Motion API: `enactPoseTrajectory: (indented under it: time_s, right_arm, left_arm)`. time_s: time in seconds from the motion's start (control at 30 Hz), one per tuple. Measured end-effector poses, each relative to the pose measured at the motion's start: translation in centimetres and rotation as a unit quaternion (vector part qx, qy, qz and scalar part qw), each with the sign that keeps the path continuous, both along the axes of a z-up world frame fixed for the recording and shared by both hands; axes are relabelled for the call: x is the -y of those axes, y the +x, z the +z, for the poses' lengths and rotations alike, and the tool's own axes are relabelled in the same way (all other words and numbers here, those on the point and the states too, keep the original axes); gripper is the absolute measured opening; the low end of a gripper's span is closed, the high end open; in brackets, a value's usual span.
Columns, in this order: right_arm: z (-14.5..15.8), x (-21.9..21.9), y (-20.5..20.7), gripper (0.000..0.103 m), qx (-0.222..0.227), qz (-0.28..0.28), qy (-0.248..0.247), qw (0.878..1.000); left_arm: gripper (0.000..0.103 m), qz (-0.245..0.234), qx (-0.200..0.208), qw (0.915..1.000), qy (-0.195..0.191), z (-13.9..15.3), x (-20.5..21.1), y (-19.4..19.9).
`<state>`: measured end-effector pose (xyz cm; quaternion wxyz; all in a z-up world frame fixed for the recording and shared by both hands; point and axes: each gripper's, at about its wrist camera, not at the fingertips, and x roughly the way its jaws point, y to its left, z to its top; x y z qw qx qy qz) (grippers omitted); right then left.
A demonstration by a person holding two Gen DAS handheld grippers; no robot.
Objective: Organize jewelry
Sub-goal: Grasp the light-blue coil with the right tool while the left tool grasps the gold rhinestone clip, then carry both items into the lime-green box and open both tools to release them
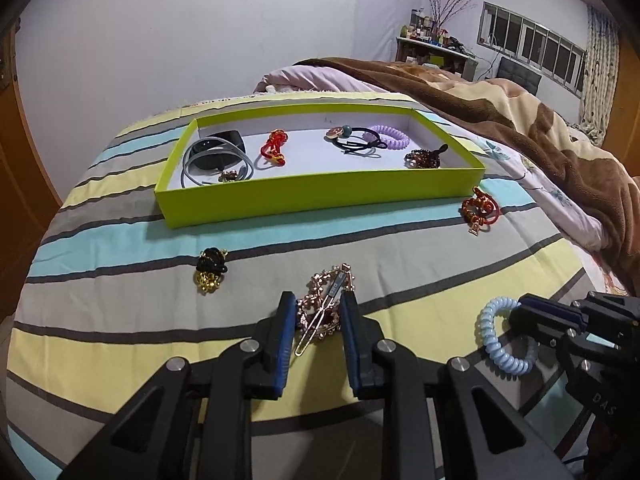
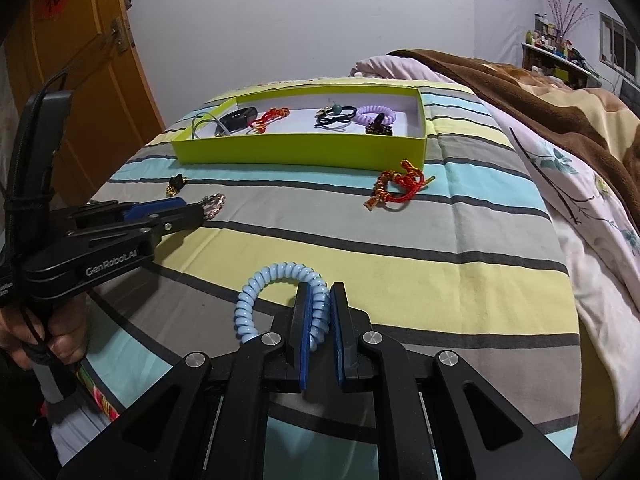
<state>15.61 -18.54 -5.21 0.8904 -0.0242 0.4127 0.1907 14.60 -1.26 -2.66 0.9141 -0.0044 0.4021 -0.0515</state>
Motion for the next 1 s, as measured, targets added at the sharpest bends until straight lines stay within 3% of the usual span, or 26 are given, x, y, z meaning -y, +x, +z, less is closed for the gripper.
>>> enactPoseTrajectory:
  time_s: [0.5,1.0]
  right_arm:
    - [3.6,0.1,0.3,0.009,0.039,-0.006,0.013,0.999]
    - [6.8,-0.7,6.2,0.009,0.078,-0.011,0.021,0.997]
  left_arm:
    - [0.023,0.013,0.052,0.9985,-0.014,3.8,-0.7,-1.6]
    - [0.023,0.012,0.098,0.9951,-0.007,6.8,-0.3,1.9]
